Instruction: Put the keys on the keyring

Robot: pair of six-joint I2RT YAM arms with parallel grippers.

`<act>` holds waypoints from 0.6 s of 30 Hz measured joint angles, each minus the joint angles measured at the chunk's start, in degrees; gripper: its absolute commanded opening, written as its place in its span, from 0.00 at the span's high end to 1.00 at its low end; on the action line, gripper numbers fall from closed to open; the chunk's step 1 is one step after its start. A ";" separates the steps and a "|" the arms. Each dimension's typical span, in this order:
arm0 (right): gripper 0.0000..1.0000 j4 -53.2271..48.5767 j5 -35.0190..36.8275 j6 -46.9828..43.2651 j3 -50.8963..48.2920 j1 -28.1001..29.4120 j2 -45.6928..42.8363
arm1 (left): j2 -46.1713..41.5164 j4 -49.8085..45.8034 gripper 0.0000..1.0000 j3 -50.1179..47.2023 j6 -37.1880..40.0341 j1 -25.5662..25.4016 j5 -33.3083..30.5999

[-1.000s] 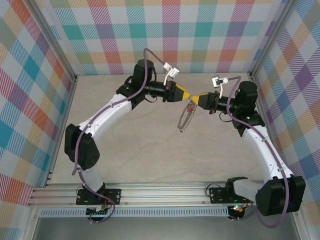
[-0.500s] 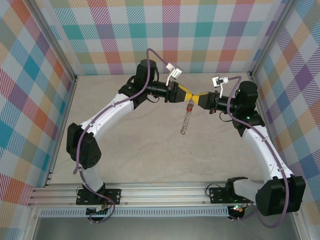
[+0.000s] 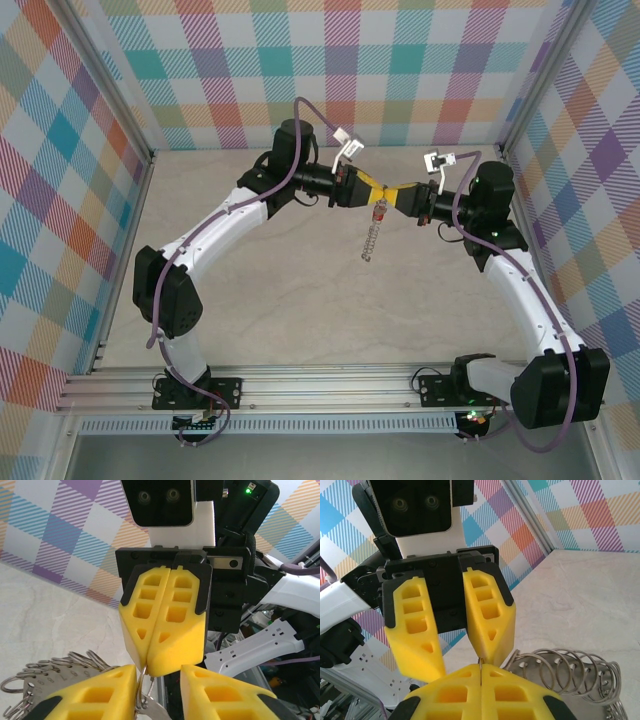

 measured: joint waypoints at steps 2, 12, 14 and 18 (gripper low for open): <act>1.00 0.11 0.26 0.00 0.00 0.00 0.13 | 0.02 -1.16 0.69 0.00 0.74 -0.02 0.20; 1.00 0.96 0.26 0.92 0.00 0.02 0.46 | 0.22 -3.52 0.79 0.00 2.51 0.00 0.31; 1.00 1.25 0.24 1.27 0.00 0.02 0.46 | 0.31 -3.13 0.80 0.00 2.21 0.00 0.31; 1.00 1.66 0.22 1.49 0.00 0.00 0.46 | 0.44 -1.77 0.81 0.00 0.66 0.00 0.13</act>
